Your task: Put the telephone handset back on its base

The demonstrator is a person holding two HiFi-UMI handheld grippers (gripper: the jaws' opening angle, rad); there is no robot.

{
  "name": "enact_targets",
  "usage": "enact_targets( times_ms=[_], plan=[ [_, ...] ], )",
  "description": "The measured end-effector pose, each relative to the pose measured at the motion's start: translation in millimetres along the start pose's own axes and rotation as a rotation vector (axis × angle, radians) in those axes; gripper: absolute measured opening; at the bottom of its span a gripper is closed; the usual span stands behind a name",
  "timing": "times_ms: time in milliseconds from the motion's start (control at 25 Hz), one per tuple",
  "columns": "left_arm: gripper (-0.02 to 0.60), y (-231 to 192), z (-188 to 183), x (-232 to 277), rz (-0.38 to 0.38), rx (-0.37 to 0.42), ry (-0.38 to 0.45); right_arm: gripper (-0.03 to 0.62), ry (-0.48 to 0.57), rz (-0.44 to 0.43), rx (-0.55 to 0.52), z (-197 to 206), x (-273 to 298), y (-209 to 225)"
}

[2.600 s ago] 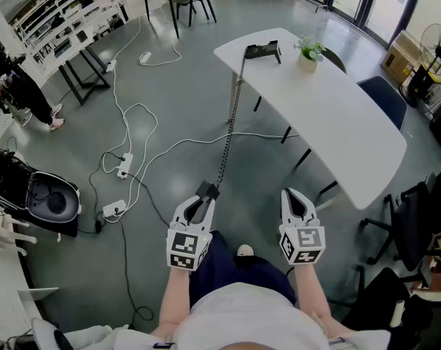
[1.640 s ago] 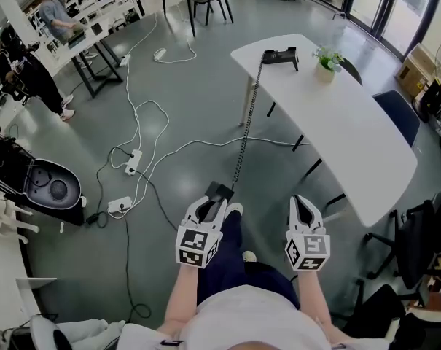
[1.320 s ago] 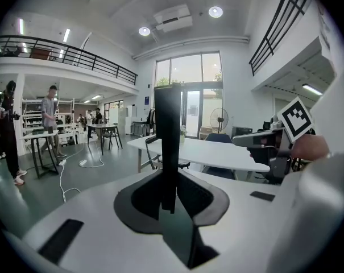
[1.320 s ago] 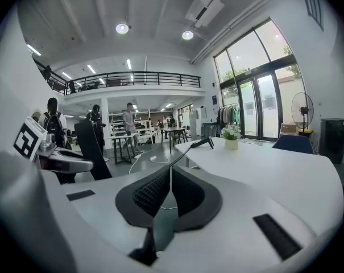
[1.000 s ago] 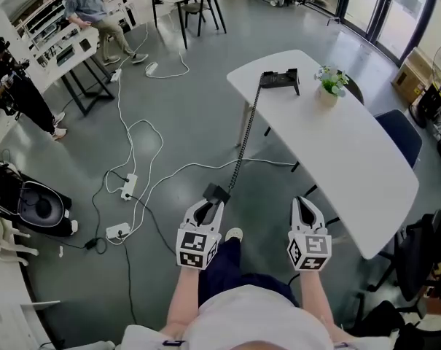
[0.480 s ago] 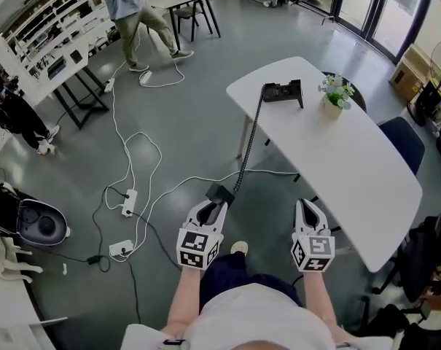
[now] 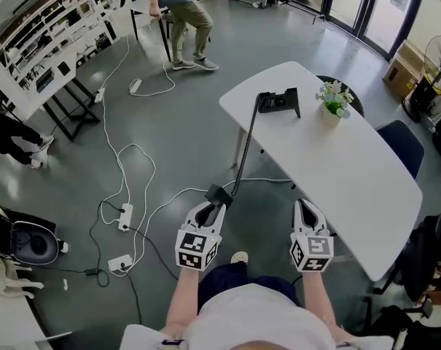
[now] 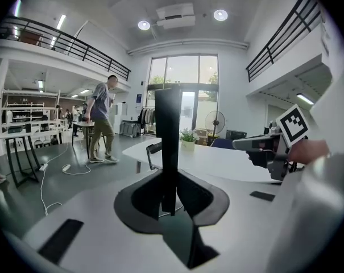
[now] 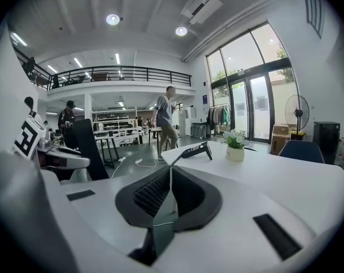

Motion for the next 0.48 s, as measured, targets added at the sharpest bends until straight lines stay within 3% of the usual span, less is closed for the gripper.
enact_targets(
  times_ms=[160, 480],
  plan=[
    [0.078, -7, 0, 8, 0.023, 0.023, -0.008, 0.037, 0.001, 0.013, 0.009, -1, 13, 2],
    [0.080, -12, 4, 11, 0.018, -0.007, -0.021, 0.037, -0.019, 0.005, 0.015, 1, 22, 0]
  ],
)
Point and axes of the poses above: the fingertips, and each gripper's own axes: x forward along the fingers, y to its right, z out of its underside, the point moved 2 cm from there along -x, backward along the fingers, and after that the axes turned 7 degrees about x, right-handed, at the moved point
